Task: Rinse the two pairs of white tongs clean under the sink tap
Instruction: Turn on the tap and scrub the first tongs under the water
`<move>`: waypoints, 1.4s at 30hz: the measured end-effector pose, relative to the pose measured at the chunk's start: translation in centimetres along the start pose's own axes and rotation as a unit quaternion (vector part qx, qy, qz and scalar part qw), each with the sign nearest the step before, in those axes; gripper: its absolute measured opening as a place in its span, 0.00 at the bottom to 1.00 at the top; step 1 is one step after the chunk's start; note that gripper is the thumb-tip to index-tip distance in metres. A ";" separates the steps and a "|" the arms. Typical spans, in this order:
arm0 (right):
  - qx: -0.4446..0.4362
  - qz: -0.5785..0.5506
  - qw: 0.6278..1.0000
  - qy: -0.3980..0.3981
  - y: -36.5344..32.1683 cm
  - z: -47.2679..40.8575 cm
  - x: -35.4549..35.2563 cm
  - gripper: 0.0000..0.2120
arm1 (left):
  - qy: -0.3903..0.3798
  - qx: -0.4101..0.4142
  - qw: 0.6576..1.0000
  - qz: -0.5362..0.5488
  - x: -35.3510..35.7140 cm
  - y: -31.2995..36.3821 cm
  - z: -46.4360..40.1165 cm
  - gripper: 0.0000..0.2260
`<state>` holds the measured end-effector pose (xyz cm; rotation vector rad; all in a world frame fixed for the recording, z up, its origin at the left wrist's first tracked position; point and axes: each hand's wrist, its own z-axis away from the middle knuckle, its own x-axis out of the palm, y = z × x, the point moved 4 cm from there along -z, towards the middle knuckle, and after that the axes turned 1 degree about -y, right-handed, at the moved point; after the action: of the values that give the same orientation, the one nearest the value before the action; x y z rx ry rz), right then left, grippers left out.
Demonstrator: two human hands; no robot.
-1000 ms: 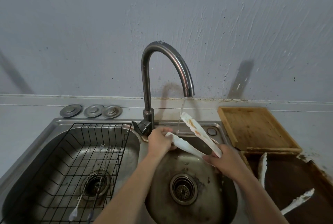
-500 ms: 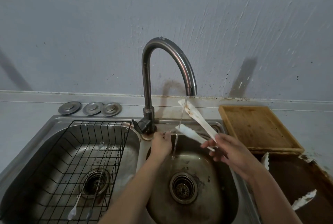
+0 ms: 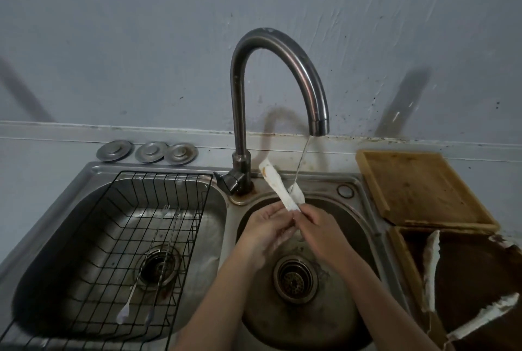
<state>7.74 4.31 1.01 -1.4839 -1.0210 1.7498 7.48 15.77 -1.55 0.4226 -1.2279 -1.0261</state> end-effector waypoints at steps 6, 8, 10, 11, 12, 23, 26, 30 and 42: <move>-0.008 0.046 0.999 0.026 0.4 1.2 -0.4 0.17 | 0.047 -0.025 0.985 0.164 -0.5 0.9 -1.0 0.06; -0.012 0.055 0.998 0.035 0.3 1.4 -0.9 0.18 | 0.035 -0.031 0.989 0.139 0.3 0.3 -0.7 0.07; -0.013 0.048 0.998 0.039 0.3 1.6 -1.5 0.19 | 0.019 -0.050 0.993 0.102 1.1 -0.6 -0.3 0.10; -0.013 0.046 0.998 0.036 0.3 1.8 -1.8 0.20 | 0.018 -0.055 0.994 0.092 1.4 -0.8 -0.1 0.10; -0.014 0.047 0.998 0.030 0.4 2.0 -2.0 0.20 | 0.022 -0.055 0.995 0.084 1.5 -0.8 0.0 0.08; 0.057 0.032 0.998 -0.003 1.8 3.5 -3.5 0.17 | 0.065 -0.057 0.990 0.114 2.9 -1.2 0.4 0.09; 0.067 0.113 0.991 -0.013 2.1 3.5 -3.3 0.18 | 0.049 -0.074 0.993 0.078 3.5 -2.1 0.4 0.08; 0.029 0.225 0.971 0.078 2.5 3.6 -3.9 0.23 | 0.054 -0.114 0.987 0.098 2.9 -2.0 0.4 0.16; -0.009 0.234 0.972 0.005 4.4 3.6 -7.2 0.25 | 0.114 -0.127 0.985 -0.009 -1.4 -1.4 -0.1 0.14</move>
<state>5.57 -4.58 1.12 -1.8539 -0.7157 2.0487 7.02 16.24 -3.41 0.3418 -0.8763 -1.1019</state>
